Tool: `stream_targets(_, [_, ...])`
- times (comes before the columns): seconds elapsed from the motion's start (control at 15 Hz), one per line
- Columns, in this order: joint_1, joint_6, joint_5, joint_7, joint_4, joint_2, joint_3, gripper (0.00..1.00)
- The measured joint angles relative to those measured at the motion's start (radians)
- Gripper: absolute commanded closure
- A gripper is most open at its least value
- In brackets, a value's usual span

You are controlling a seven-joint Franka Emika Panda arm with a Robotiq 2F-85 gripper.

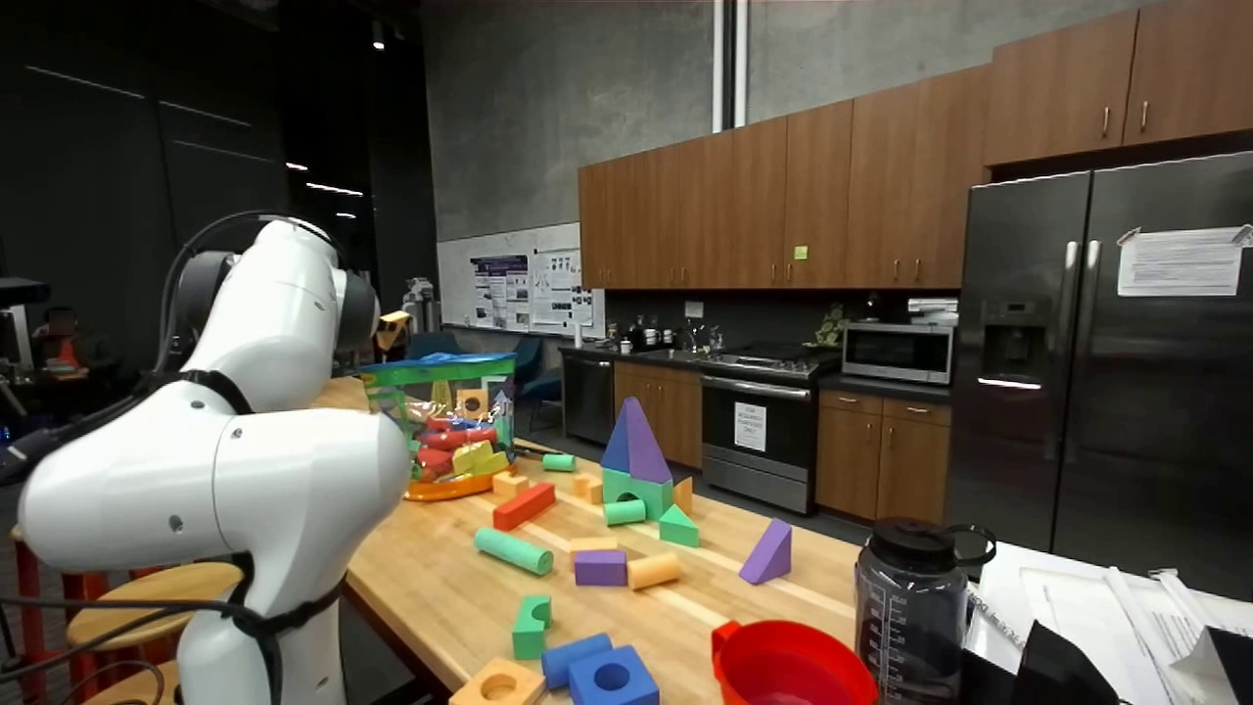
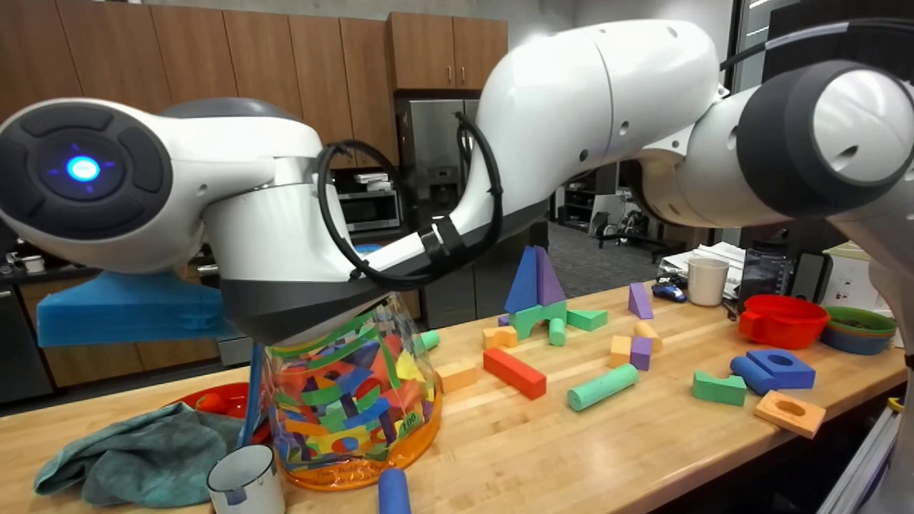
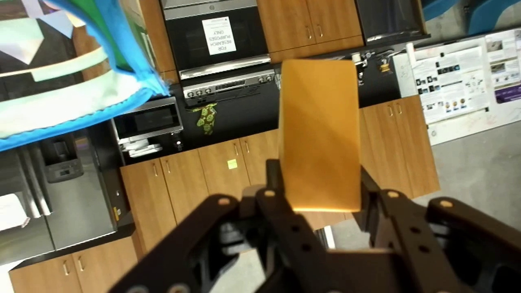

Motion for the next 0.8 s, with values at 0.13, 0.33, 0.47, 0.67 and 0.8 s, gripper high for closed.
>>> stream_targets(0.13, [0.004,-0.046,0.0,0.054,-0.001,0.0,-0.004,0.84])
stream_targets(0.33, [0.003,-0.134,-0.001,0.151,-0.007,-0.009,-0.017,0.84])
stream_targets(0.47, [0.001,-0.198,-0.002,0.224,-0.025,-0.025,-0.029,0.84])
stream_targets(0.67, [-0.001,-0.301,-0.002,0.337,-0.081,-0.059,-0.041,0.84])
stream_targets(0.8, [-0.001,-0.376,0.003,0.409,-0.139,-0.087,-0.043,0.84])
